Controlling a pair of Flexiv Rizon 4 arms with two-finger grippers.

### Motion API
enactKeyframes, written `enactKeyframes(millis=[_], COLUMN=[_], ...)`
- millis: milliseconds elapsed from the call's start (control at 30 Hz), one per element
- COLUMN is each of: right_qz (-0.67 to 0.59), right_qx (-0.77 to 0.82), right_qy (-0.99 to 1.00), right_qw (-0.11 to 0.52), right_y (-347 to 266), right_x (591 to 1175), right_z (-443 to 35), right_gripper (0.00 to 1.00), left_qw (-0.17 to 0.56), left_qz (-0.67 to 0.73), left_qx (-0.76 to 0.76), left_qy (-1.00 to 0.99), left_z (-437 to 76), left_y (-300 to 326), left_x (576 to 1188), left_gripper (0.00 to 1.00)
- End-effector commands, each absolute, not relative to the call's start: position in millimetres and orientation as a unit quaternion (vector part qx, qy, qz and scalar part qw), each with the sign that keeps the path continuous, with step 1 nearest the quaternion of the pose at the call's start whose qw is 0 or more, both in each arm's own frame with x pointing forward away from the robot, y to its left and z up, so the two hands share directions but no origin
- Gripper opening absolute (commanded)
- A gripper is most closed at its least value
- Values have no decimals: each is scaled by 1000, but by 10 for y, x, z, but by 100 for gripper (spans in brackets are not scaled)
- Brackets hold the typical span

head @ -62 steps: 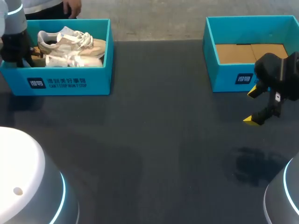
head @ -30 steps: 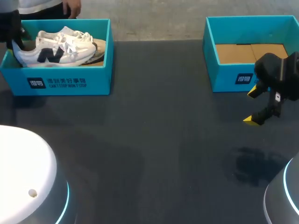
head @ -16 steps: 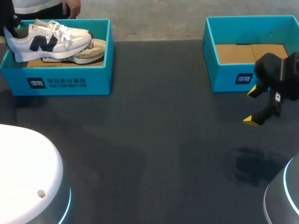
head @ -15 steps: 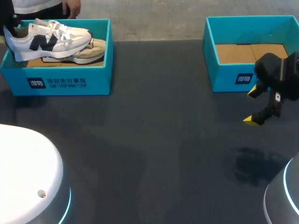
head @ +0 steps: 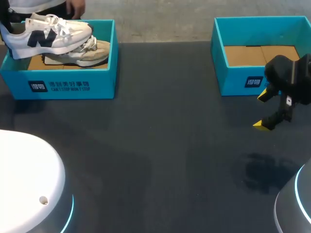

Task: Take the shoe out of the shoebox, open the shoe tongue, remove and reinsert the insole, then place the shoe into the shoebox

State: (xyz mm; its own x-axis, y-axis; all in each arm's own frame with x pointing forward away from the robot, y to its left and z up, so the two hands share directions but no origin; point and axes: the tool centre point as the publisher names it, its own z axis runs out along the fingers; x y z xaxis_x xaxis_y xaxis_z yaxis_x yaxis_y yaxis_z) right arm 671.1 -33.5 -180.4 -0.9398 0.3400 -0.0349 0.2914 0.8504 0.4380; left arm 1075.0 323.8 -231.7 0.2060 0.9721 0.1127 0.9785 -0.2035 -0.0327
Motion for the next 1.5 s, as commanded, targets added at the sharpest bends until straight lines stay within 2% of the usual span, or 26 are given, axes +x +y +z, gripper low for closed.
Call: enactKeyframes(millis=[33, 400, 600, 1133, 1500], right_qz=[217, 217, 217, 217, 217], right_qx=[165, 165, 165, 165, 165], right_qy=[961, 961, 961, 961, 961], right_qw=[54, 54, 54, 54, 54], right_y=[-325, -325, -325, -325, -325], right_x=[6729, 6729, 6729, 6729, 6729], right_z=[-1813, -1813, -1813, -1813, -1813], right_gripper=[100, 100, 100, 100, 100], left_qw=[47, 47, 75, 83, 98], left_qz=[-35, -35, -23, -21, -19], left_qx=[-775, -775, -788, -798, -805], left_qy=[-629, -629, -610, -597, -585], left_z=[-2297, -2297, -2218, -1947, -1886], left_y=[3240, 3240, 3142, 3068, 2697], left_x=[10736, 10736, 10561, 10165, 9763], left_gripper=[0, 0, 0, 0, 0])
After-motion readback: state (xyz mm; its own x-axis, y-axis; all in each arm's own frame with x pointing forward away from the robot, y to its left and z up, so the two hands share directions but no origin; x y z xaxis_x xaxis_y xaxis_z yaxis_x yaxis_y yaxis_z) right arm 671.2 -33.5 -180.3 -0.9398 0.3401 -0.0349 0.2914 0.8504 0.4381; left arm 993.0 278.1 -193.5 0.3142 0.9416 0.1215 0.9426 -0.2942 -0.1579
